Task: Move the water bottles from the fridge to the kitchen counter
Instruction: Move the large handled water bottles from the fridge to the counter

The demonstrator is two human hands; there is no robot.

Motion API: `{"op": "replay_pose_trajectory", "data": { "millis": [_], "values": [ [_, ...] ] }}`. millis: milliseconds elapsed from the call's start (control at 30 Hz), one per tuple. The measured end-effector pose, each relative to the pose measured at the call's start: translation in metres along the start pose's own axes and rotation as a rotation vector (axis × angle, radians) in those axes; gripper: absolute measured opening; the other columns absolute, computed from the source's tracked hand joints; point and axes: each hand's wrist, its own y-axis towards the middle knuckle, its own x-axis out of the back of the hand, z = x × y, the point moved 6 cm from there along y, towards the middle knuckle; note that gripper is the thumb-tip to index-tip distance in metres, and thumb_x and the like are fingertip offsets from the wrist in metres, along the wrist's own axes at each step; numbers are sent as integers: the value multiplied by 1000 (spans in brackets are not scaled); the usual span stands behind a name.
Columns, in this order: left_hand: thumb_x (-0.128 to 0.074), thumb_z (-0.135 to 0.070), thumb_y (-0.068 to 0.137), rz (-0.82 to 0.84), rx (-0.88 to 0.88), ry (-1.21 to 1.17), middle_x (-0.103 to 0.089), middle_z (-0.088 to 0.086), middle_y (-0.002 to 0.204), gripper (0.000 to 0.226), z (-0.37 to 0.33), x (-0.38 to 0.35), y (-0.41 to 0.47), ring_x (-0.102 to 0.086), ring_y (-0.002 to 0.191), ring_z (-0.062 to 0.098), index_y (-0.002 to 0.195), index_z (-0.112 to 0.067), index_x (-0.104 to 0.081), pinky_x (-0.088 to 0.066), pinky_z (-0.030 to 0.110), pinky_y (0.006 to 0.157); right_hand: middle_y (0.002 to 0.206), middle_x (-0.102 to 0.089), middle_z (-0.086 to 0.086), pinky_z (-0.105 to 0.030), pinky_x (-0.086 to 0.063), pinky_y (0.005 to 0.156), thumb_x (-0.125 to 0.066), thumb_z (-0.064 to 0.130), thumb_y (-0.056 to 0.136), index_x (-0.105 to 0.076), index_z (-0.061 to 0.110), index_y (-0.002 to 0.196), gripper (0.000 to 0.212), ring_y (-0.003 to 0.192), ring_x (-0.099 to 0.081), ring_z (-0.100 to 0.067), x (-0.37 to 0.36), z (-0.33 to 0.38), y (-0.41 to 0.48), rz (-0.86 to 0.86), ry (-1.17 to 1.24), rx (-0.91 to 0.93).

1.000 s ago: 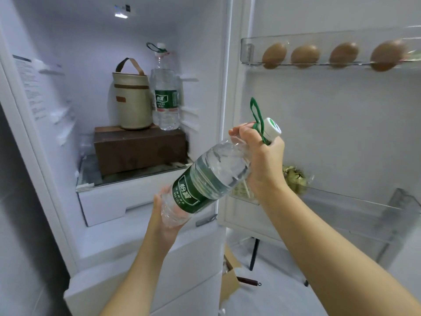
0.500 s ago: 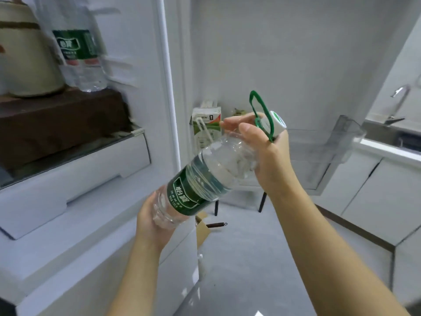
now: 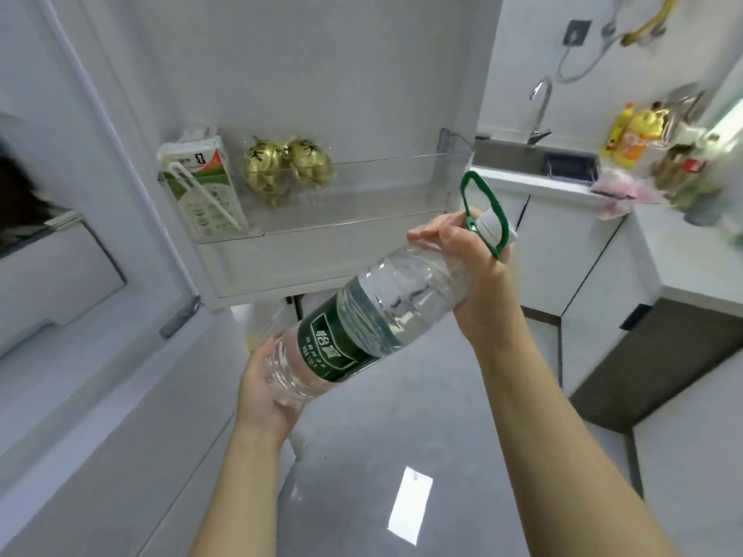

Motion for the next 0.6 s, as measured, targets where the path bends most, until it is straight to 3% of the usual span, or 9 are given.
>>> {"op": "replay_pose_trajectory", "data": {
  "millis": [33, 167, 333, 467, 600],
  "values": [
    [-53, -32, 90, 4, 9, 5, -65, 17, 117, 40, 12, -9, 0, -65, 103, 34, 121, -8, -63, -56, 48, 79, 73, -70, -4, -39, -53, 83, -61, 16, 73, -65, 5, 75, 12, 82, -69, -28, 16, 6, -3, -14, -17, 9],
    [-60, -32, 83, 56, 43, 19, -61, 19, 123, 51, 69, -56, -5, -61, 111, 36, 126, -5, -59, -47, 54, 97, 72, -70, -4, -46, -52, 88, -63, 17, 72, -69, 14, 69, 7, 82, -68, -29, 86, 35, -16, -86, -40, 7],
    [-55, -33, 85, 164, 118, 16, -67, 17, 113, 39, 150, -121, -20, -67, 100, 32, 112, -6, -65, -56, 45, 78, 72, -69, -5, -41, -53, 84, -64, 20, 70, -63, 8, 72, 12, 80, -70, -27, 179, 76, -31, -156, -96, 4],
    [-48, -33, 93, 182, 162, 30, -61, 21, 125, 46, 202, -162, -29, -60, 111, 36, 127, -3, -57, -49, 53, 93, 73, -69, -3, -40, -52, 84, -63, 20, 71, -63, 9, 74, 11, 80, -70, -25, 240, 104, -43, -193, -133, 11],
    [-51, -33, 91, 176, 190, 68, -53, 23, 133, 53, 238, -194, -32, -53, 118, 37, 134, -2, -50, -33, 60, 108, 73, -70, -1, -45, -52, 88, -62, 16, 75, -68, 19, 71, 8, 83, -69, -26, 286, 127, -51, -226, -169, 29]
  ]
}}
